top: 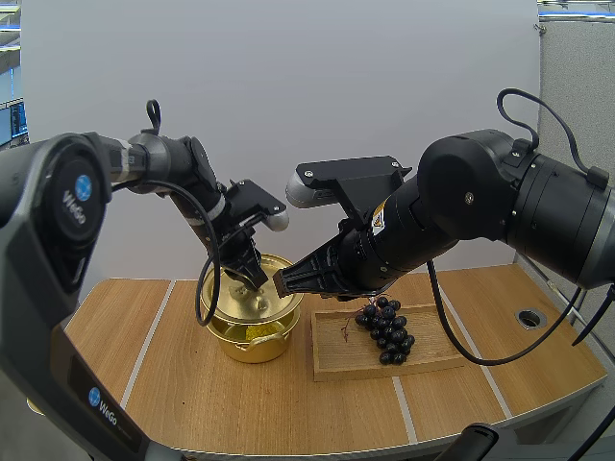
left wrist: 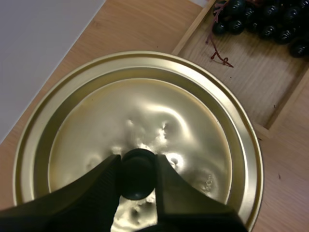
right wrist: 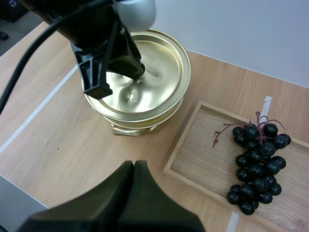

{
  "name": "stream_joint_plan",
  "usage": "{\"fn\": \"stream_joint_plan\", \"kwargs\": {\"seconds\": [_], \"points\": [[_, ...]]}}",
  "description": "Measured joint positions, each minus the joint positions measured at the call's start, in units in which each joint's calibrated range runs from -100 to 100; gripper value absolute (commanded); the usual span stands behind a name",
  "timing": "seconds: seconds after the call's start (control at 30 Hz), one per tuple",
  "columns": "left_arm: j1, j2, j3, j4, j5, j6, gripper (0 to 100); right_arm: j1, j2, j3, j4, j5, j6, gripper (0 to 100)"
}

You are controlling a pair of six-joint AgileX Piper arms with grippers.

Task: Open the pot, put the pineapple inside, and close it

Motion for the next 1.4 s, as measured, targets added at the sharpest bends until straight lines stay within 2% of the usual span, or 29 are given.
{"fn": "stream_joint_plan", "kwargs": {"seconds": [0.27, 0.57, 0.73, 0.83, 1.0, 1.13, 1.4], "points": [[0.00, 5.99, 0.00, -0.97, -6.66, 2.30, 0, 0.00, 0.00, 0.00, 0.00, 0.00, 0.00, 0], [0.00, 9.23, 0.00, -1.19, -8.38, 3.09, 0, 0.00, 0.00, 0.00, 0.00, 0.00, 0.00, 0], [0.94, 9.99, 0.00, -1.87, -7.84, 4.06, 0, 0.00, 0.00, 0.00, 0.00, 0.00, 0.00, 0], [2.37, 10.09, 0.00, -2.90, -6.28, 5.22, 0, 0.00, 0.00, 0.00, 0.00, 0.00, 0.00, 0], [2.61, 10.09, 0.00, -3.53, -5.18, 6.04, 0, 0.00, 0.00, 0.00, 0.00, 0.00, 0.00, 0], [2.61, 10.09, 0.00, -6.84, -4.25, 7.43, 0, 0.00, 0.00, 0.00, 0.00, 0.00, 0.00, 0], [2.61, 11.82, 0.00, -7.17, -4.09, 7.71, 0, 0.00, 0.00, 0.00, 0.00, 0.00, 0.00, 0]]}}
